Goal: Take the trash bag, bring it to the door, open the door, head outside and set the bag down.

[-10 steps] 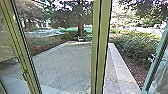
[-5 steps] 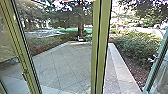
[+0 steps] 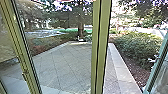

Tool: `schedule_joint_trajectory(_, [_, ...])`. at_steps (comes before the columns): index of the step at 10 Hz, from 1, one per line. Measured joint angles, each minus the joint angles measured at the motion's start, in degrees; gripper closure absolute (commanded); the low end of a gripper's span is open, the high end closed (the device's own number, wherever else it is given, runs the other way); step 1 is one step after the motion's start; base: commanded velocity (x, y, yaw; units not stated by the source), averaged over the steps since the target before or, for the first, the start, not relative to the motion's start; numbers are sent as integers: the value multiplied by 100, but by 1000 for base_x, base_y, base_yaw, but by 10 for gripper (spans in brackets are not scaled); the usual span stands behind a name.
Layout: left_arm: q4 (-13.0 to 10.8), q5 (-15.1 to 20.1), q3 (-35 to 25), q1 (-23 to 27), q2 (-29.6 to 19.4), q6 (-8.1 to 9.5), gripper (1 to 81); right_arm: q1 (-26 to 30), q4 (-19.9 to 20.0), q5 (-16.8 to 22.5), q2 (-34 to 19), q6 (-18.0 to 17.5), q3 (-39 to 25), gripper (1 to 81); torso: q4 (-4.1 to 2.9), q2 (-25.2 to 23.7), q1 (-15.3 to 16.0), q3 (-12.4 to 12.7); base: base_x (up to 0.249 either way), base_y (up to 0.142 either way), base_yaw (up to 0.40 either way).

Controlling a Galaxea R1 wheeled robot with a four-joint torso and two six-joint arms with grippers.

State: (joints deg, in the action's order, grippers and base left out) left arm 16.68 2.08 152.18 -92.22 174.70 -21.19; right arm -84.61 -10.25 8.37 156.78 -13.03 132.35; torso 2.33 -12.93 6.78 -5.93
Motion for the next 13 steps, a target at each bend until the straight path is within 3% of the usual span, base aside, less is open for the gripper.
schedule_joint_trajectory(4, [2,-156,0,77,-26,24,811,-160,-215,-199,386,491,550,10,0,-2,-2,2,0,0,0])
schedule_joint_trajectory(7, [5,-351,-2,124,-44,29,811,-276,-250,-221,601,505,817,10,0,-2,-2,2,0,0,0])
schedule_joint_trajectory(13, [5,-382,66,176,-56,22,811,-386,-291,-243,1486,502,2192,10,0,-2,-2,2,0,0,0])
